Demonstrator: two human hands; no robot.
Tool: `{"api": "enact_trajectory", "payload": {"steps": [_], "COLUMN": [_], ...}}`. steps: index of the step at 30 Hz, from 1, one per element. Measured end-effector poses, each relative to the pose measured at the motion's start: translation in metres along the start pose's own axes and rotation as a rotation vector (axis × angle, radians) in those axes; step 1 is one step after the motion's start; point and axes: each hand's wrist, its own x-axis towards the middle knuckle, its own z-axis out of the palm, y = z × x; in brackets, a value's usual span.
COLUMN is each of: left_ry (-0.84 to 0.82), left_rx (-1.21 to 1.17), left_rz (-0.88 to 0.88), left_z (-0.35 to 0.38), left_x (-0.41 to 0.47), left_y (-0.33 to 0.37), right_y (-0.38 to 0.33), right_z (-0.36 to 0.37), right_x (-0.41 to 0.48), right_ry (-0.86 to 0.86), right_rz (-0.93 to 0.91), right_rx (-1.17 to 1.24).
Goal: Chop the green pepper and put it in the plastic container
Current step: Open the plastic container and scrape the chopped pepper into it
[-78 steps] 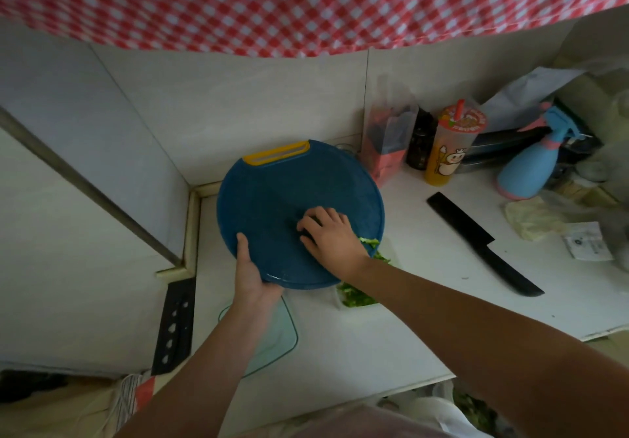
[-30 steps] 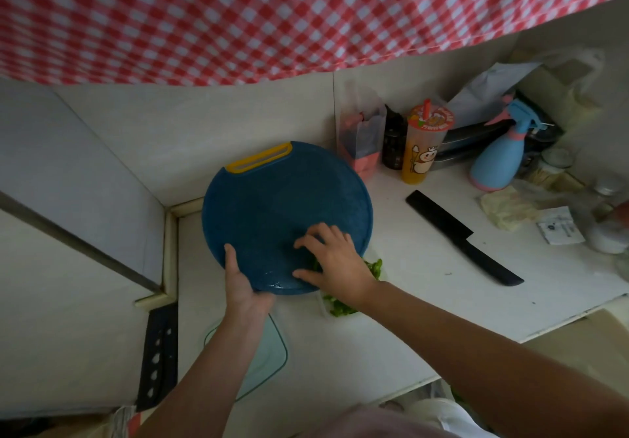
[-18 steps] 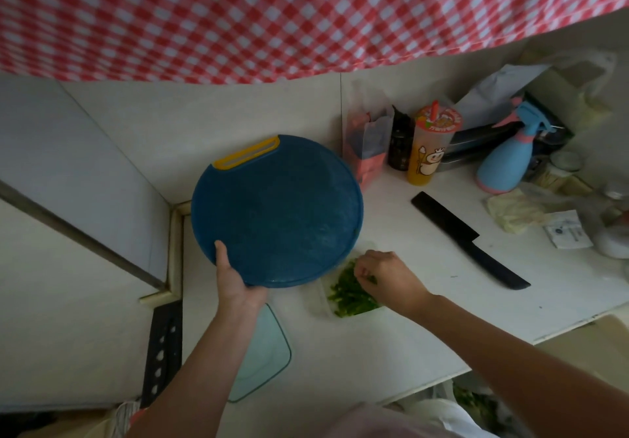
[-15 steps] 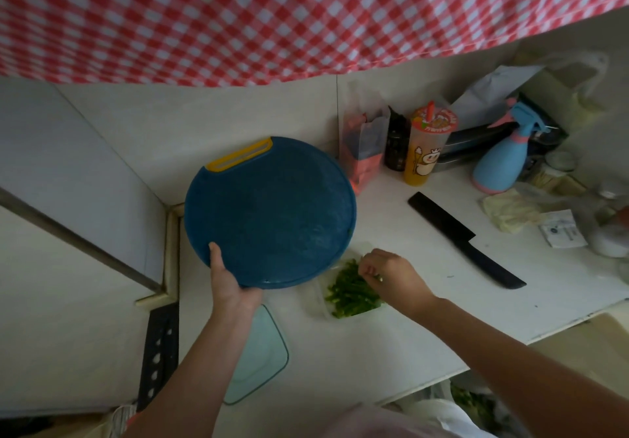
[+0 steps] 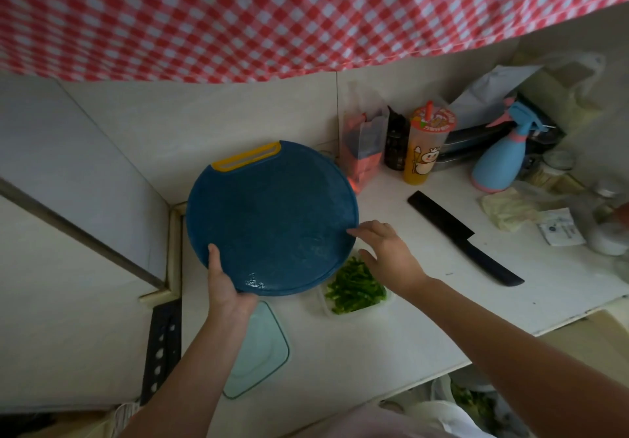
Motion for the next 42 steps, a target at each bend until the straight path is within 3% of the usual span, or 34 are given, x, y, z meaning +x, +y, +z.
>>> {"api": "enact_trajectory", "payload": {"steps": [8,12,15,22,31,34,39,42], "left_ry": [-0.009,0.013,0.011,0.005,-0.05,-0.038,-0.03,-0.012], "left_rx": [-0.002,0.0,-0.005,0.005,0.017,-0.003,0.0,-0.003], "left_rz": [0.019,0.031,0.038,0.014,0.029,0.01,0.008,0.0], "left_z": [0.003,0.002,0.006,0.003,0.007,0.007,0.004,0.003], "left_x": [-0.006,-0.007,-0.011,-0.015,-0.022,-0.022,-0.02,-0.02], "left_y": [0.005,0.01,0.012,0.008,0.005,0.007,0.011,0.013], "right_y": [0.004,0.007,0.005,-0.016,-0.016,-0.008,0.003,0.009], "right_z": [0.001,0.001,0.0,-0.011,-0.005,-0.004,0.004,0.003], "right_x": [-0.012,-0.014,-0.011,0.016,0.017,0.014,0.003,0.0], "right_ry": [-0.064,-0.119,-0.044,-0.015,-0.031,-0.11,-0.211,-0.212], "right_rz": [-0.085,0.096,0.184,0.497,0.492,0.526,0.346,0.323], "right_rx": [-0.093,-0.011,0.068,0.449,0.39,0.256,-0.027,-0.003]}}
